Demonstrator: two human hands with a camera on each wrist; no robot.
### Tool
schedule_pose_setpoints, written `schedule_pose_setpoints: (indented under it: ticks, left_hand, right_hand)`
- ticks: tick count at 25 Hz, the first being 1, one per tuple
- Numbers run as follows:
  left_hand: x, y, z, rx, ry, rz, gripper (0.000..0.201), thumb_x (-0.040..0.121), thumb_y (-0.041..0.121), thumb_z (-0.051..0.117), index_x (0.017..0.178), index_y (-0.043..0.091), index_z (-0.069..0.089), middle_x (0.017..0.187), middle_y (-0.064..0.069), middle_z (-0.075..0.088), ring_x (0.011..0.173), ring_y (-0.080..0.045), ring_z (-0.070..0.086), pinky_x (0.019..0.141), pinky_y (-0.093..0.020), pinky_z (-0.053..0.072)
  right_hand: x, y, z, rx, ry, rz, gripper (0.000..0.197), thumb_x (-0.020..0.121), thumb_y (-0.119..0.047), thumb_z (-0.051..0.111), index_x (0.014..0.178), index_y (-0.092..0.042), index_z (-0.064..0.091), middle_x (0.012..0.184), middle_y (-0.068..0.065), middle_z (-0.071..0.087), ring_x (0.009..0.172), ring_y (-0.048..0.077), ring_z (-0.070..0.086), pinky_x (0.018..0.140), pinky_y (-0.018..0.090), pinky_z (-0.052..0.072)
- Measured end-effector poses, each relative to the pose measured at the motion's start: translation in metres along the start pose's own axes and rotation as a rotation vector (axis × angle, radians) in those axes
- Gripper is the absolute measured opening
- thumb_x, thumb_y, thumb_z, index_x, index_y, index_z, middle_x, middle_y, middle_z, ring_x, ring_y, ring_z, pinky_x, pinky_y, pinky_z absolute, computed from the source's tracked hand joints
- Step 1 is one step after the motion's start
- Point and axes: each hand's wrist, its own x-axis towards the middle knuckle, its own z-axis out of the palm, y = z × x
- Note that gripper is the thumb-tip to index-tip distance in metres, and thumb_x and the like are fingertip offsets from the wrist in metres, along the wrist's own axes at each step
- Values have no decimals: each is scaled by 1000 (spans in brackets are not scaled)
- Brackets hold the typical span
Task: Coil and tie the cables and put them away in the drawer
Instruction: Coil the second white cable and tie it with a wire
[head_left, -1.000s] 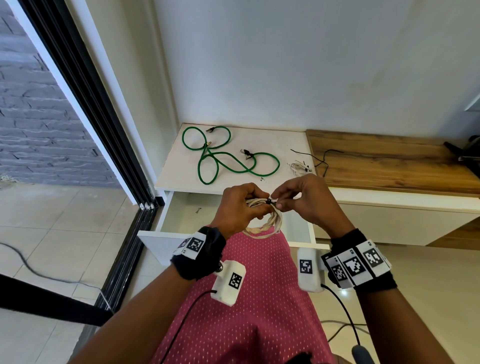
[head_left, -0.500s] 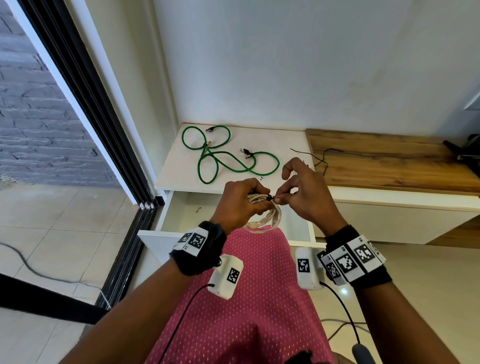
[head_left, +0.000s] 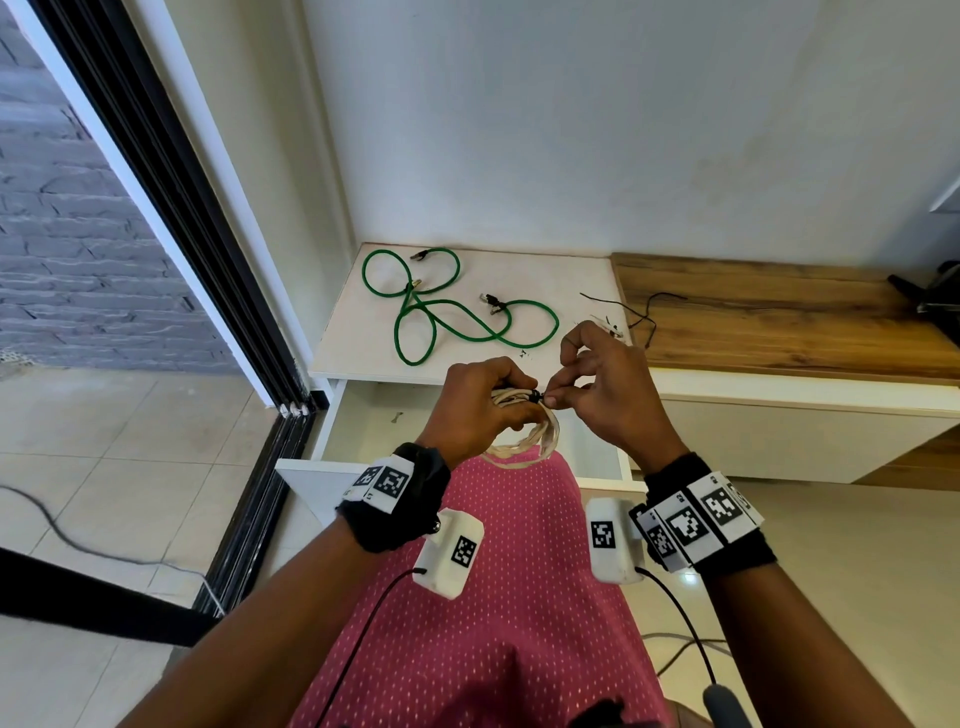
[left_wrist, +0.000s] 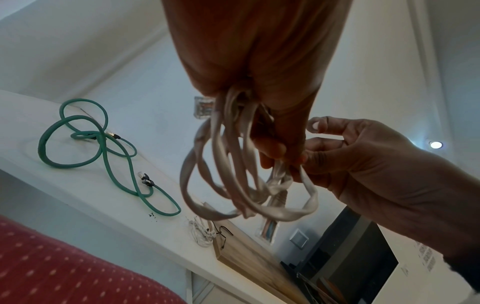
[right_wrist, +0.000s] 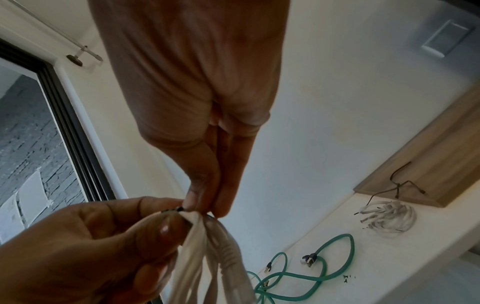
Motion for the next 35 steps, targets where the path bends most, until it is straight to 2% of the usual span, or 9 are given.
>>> schedule_pose_setpoints:
  ticks: [5,8,9,10,13,15,21,27,35]
  left_hand:
    - [-1,0,-1,25,-19,5,28,71,17,83,93,8,70,81,-5,72,62,-16,69,66,-33,60]
    - [-1,3,-2,20,-5,13,27,71,16,83,93,9,70,83,-5,73,66,-13,70,69,-30,59]
    - [0,3,-3,12,-1,3,27,70,15,83,93,10,71,84,-5,73,68,-13,70,70,-29,59]
    - [-1,2,-5,-14,-1,-14,27,69,14,83,93,10,71,85,-5,73,70,-13,70,69,-28,59]
    - [-3,2,-7,-132,-13,-44,29,69,8,83,95,11,71,86,-5,74,73,-14,71,70,-26,58]
    - [-4,2,-7,-169,-26,-43,32,69,6,82,99,12,71,90,-5,75,80,-13,72,76,-26,57]
    - [-7,1,-5,-195,-14,-58,31,70,5,81,99,10,72,92,-3,74,84,-11,71,79,-23,56]
    - [-7,3,-5,-106,41,-34,30,67,8,83,95,14,73,93,-1,74,84,-5,69,79,-15,52]
    - [-6,5,-4,-115,52,-31,28,67,7,84,91,15,72,87,4,73,82,-5,70,78,-16,53]
  right_hand:
    - [-2,3,6,2,21,-14,42,71,4,77,85,-21,46,66,0,69,70,13,70,76,34,59]
    - [-2,5,6,95,57,23,38,70,1,80,88,-17,52,69,1,71,73,7,69,71,3,46]
    - [-1,5,4,119,46,30,36,69,-1,81,89,-17,55,69,-2,71,74,3,68,70,-1,42]
    - [-1,6,1,134,19,27,33,69,-3,81,90,-17,60,70,-4,71,75,3,68,74,2,43]
    - [1,8,-9,241,-84,0,27,71,-1,79,94,-10,69,76,3,74,78,13,71,86,33,56]
    - [1,8,-13,317,-98,-5,30,72,1,78,98,-8,69,78,6,74,79,17,71,86,40,56]
    - [-3,5,-14,315,-149,16,49,71,3,79,107,-20,55,76,8,73,80,25,68,78,42,57]
    - [-4,2,-6,258,-53,51,55,70,-3,81,111,-20,48,72,4,73,70,17,70,86,48,54]
    - [-6,1,-6,286,18,140,56,70,-2,81,111,-19,46,75,3,73,69,17,72,78,21,45]
